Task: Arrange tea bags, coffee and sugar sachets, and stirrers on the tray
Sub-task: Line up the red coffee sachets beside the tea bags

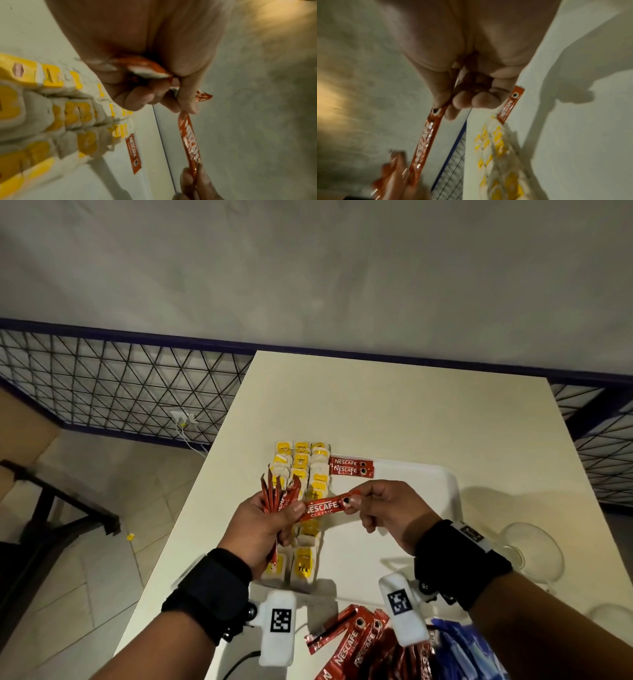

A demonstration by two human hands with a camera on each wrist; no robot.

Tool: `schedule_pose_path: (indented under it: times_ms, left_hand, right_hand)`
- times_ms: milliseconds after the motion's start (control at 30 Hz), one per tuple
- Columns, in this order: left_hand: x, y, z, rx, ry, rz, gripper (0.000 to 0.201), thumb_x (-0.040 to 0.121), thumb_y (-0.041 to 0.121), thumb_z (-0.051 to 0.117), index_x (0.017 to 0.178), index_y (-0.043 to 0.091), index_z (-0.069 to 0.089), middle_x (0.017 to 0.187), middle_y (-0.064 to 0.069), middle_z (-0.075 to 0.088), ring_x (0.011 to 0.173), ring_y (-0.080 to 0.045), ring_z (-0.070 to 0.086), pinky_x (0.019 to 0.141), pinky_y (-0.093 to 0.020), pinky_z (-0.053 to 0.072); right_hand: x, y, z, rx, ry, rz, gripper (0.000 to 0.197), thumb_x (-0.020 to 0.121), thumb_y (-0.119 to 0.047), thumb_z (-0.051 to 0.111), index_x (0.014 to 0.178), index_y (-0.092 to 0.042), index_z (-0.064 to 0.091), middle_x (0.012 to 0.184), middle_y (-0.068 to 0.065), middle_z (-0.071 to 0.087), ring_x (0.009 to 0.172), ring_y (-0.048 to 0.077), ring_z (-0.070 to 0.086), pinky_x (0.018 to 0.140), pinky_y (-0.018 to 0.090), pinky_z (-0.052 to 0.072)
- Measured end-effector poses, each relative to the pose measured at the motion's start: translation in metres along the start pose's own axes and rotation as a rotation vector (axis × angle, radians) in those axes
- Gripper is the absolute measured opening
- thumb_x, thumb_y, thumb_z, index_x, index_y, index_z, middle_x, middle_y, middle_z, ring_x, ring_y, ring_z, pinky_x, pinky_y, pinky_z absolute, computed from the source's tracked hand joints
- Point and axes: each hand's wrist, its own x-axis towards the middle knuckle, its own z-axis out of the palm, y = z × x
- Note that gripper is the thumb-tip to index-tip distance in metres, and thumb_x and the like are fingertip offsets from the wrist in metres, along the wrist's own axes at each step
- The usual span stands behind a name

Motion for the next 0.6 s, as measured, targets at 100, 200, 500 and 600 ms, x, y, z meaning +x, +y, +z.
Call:
schedule_pose_path:
  times_ms: [100, 200, 500, 600]
  left_hand:
    - [0.001, 0.0, -0.016, 0.14, 0.097, 0.005, 0.021, 0.072, 0.016, 0.075, 0.081, 0.008, 0.057, 0.05, -0.001, 0.048, 0.048, -0.019, 0.038, 0.043, -0.024, 0.036]
    - [-0.001, -0.006, -0.038, 0.242, 0.126, 0.013, 0.017, 0.079, 0.011, 0.075, 0.08, 0.007, 0.058, 0.05, -0.002, 0.048, 0.05, -0.021, 0.04, 0.049, -0.029, 0.038]
    - [-0.005, -0.014, -0.077, 0.318, 0.119, -0.035, 0.034, 0.065, 0.026, 0.078, 0.075, 0.005, 0.054, 0.052, -0.01, 0.045, 0.049, -0.022, 0.041, 0.055, -0.033, 0.036]
    - [-0.004, -0.016, -0.08, 0.313, 0.101, -0.037, 0.031, 0.071, 0.017, 0.081, 0.075, 0.005, 0.053, 0.052, -0.011, 0.045, 0.048, -0.021, 0.04, 0.053, -0.032, 0.036]
  right_hand:
    - [0.022, 0.016, -0.019, 0.014, 0.228, 0.041, 0.01, 0.089, -0.006, 0.064, 0.081, -0.009, 0.07, 0.062, 0.009, 0.053, 0.045, 0.014, 0.038, 0.042, 0.023, 0.036]
    - [0.049, 0.035, -0.04, 0.0, 0.387, 0.111, 0.005, 0.089, -0.008, 0.065, 0.088, -0.004, 0.069, 0.063, 0.008, 0.049, 0.046, 0.014, 0.035, 0.041, 0.023, 0.035]
    - [0.086, 0.063, -0.047, -0.325, 0.469, 0.211, 0.009, 0.082, -0.031, 0.072, 0.079, -0.023, 0.069, 0.055, -0.006, 0.053, 0.048, 0.018, 0.045, 0.054, 0.031, 0.042]
    - [0.09, 0.064, -0.045, -0.501, 0.496, 0.216, 0.014, 0.081, -0.038, 0.072, 0.08, -0.024, 0.067, 0.071, -0.003, 0.063, 0.067, 0.02, 0.057, 0.07, 0.032, 0.049]
